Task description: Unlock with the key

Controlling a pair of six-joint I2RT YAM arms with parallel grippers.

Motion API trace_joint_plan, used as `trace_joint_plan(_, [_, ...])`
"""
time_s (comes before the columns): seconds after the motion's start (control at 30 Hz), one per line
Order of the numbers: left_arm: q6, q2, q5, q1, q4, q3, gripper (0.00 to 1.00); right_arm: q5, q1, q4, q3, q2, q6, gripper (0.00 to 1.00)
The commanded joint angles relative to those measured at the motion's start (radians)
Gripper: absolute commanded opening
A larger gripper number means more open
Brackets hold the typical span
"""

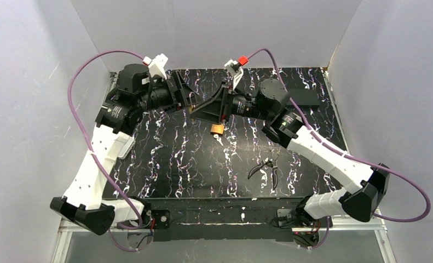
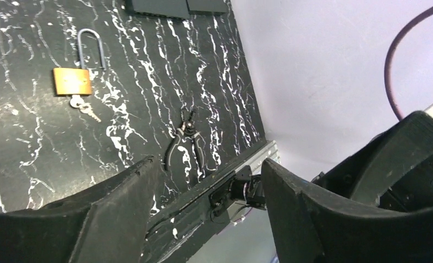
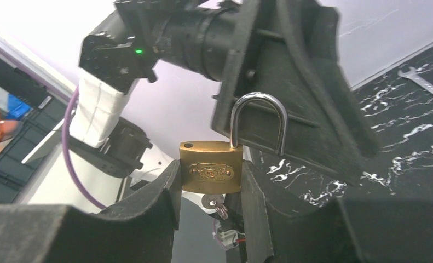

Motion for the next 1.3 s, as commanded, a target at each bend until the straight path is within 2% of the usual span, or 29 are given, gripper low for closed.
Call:
trace_joint_plan(0.0, [0.067, -0.125, -0.139, -0.002, -0.065, -0.027, 0.72, 0.100, 0.003, -0.051, 0.011, -0.059, -0.064, 0.01])
trace_joint_plan(0.17, [0.106, -0.187, -0.237, 0.005, -0.123, -0.071, 0.81, 0.209, 0.003, -0.237, 0.037, -0.074, -0.158, 0.01])
trace_joint_plan(0.43, [0.147, -0.251, -0.418, 0.007, -0.230, -0.136, 0.90, 0.508, 0.003, -0.563, 0.041, -0.069, -0.256, 0.01])
trace_joint_plan(0.6, [0.160, -0.271, -0.417, 0.007, -0.275, -0.191, 0.96, 0.684, 0.003, -0.688, 0.006, -0.060, -0.272, 0.01])
trace_joint_plan(0.83, [0.116, -0.316, -0.401, 0.006, -0.320, -0.299, 0.98, 0.705, 0.003, -0.739, -0.066, -0.029, -0.298, 0.01])
trace_joint_plan(0.93, [0.071, -0.373, -0.326, 0.007, -0.276, -0.355, 0.98, 0.698, 0.003, -0.735, -0.114, -0.002, -0.320, 0.01])
trace_joint_plan(1.07, [0.037, -0.424, -0.266, 0.007, -0.228, -0.422, 0.98, 0.638, 0.003, -0.700, -0.176, 0.065, -0.358, 0.01])
trace_joint_plan(1.27, [0.068, -0.442, -0.235, 0.007, -0.205, -0.422, 0.98, 0.600, 0.003, -0.667, -0.178, 0.207, -0.452, 0.01])
